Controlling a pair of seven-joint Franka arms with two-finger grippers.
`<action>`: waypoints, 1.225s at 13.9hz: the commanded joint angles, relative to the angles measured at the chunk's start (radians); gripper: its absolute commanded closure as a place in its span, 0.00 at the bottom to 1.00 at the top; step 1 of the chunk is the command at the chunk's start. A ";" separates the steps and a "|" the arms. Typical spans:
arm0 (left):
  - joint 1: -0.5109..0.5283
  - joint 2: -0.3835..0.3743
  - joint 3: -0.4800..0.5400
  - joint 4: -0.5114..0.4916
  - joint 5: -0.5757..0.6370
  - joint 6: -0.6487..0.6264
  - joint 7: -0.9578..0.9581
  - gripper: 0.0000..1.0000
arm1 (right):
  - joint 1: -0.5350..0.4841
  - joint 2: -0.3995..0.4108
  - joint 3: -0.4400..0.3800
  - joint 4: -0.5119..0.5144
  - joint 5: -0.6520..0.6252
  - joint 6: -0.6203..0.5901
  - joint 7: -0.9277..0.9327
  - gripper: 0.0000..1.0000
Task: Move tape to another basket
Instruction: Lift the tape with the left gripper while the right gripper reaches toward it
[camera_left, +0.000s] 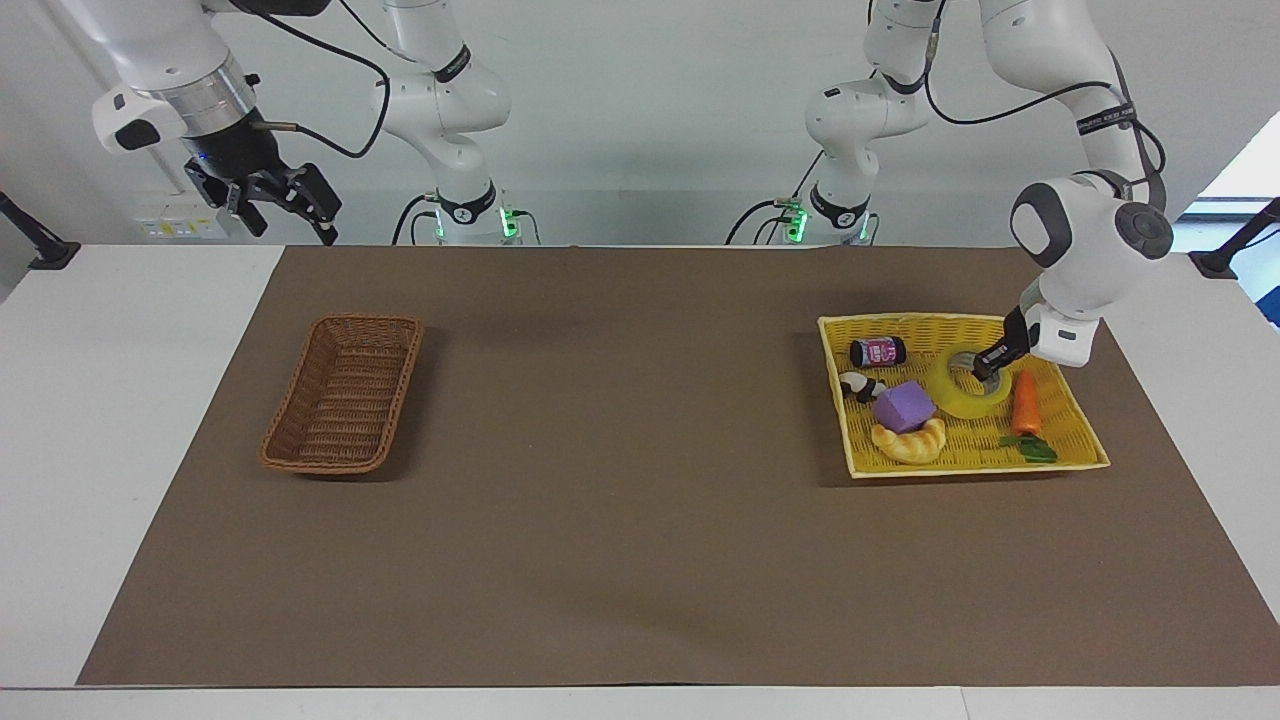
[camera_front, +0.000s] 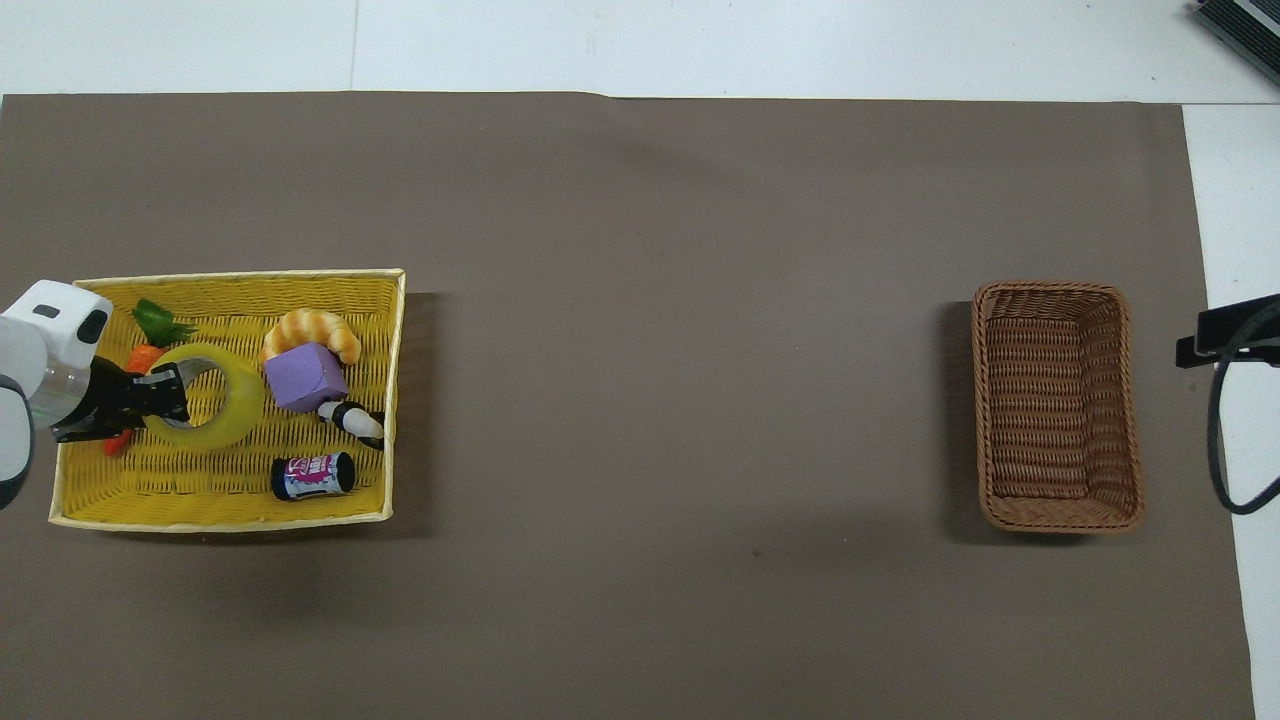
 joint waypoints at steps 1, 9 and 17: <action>-0.027 -0.052 -0.001 0.065 0.010 -0.098 0.005 1.00 | -0.002 -0.003 0.008 -0.002 0.006 0.017 -0.014 0.00; -0.330 -0.038 -0.006 0.130 -0.168 -0.083 -0.017 1.00 | -0.001 0.013 0.019 0.020 -0.054 0.053 -0.034 0.00; -0.484 -0.028 -0.009 0.227 -0.406 -0.089 -0.020 1.00 | 0.056 0.009 0.028 -0.079 0.113 0.172 -0.060 0.00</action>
